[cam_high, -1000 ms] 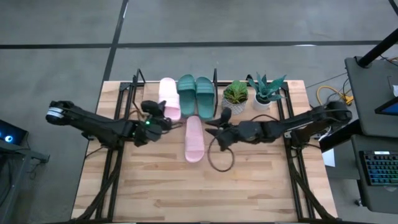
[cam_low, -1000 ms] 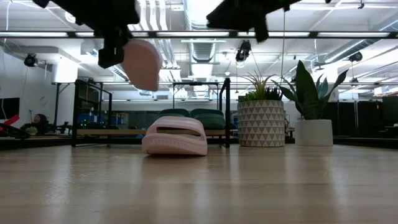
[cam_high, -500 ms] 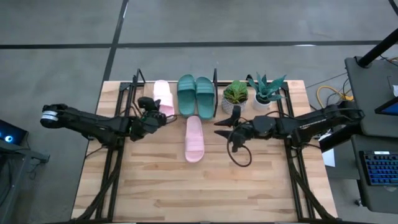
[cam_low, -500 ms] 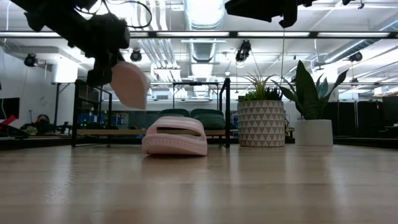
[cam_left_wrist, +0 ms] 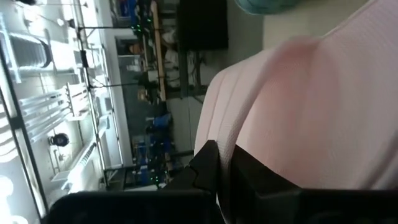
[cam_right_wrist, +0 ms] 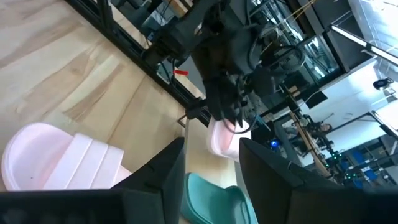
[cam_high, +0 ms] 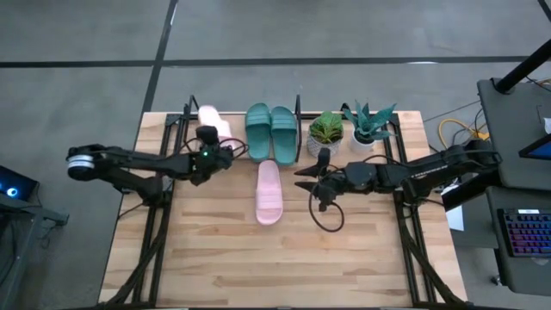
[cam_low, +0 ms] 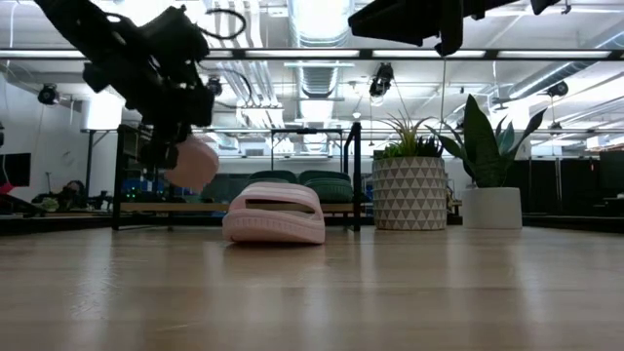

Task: Pick and place slides into the shelf
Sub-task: Put the left pink slide into the shelf

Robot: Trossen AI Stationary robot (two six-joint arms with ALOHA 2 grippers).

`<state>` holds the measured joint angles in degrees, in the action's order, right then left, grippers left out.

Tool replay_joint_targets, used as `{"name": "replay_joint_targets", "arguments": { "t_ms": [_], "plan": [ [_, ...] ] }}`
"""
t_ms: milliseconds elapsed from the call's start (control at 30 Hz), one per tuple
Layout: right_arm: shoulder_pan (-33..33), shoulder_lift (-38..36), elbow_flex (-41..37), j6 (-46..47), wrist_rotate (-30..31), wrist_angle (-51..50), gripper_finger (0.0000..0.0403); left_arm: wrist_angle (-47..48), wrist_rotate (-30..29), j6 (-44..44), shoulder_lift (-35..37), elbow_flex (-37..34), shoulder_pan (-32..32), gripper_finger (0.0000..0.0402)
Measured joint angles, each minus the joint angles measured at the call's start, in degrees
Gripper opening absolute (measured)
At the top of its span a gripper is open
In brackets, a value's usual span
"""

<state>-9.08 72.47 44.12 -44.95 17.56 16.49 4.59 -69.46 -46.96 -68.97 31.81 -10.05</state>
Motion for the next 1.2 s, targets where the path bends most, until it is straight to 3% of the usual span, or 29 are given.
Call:
{"name": "replay_joint_targets", "arguments": {
  "t_ms": [300,667,900,1200],
  "plan": [
    [0.37,0.07,0.00,0.00,-0.01,-0.02,0.0137,-4.47,4.30,-3.46,-6.63,0.00,-3.17,0.0000],
    [0.49,0.07,0.00,0.04,-0.02,-0.04,0.0133,-4.52,10.08,-2.81,-9.22,0.07,-5.73,0.0007],
    [0.48,0.07,0.00,0.41,-0.02,-0.06,0.0131,0.03,20.83,4.70,-6.75,0.24,-7.39,0.0082],
    [0.48,0.07,0.00,0.82,-0.02,-0.09,0.0131,10.21,25.44,17.75,-2.47,2.72,-7.93,0.0202]
  ]
}}
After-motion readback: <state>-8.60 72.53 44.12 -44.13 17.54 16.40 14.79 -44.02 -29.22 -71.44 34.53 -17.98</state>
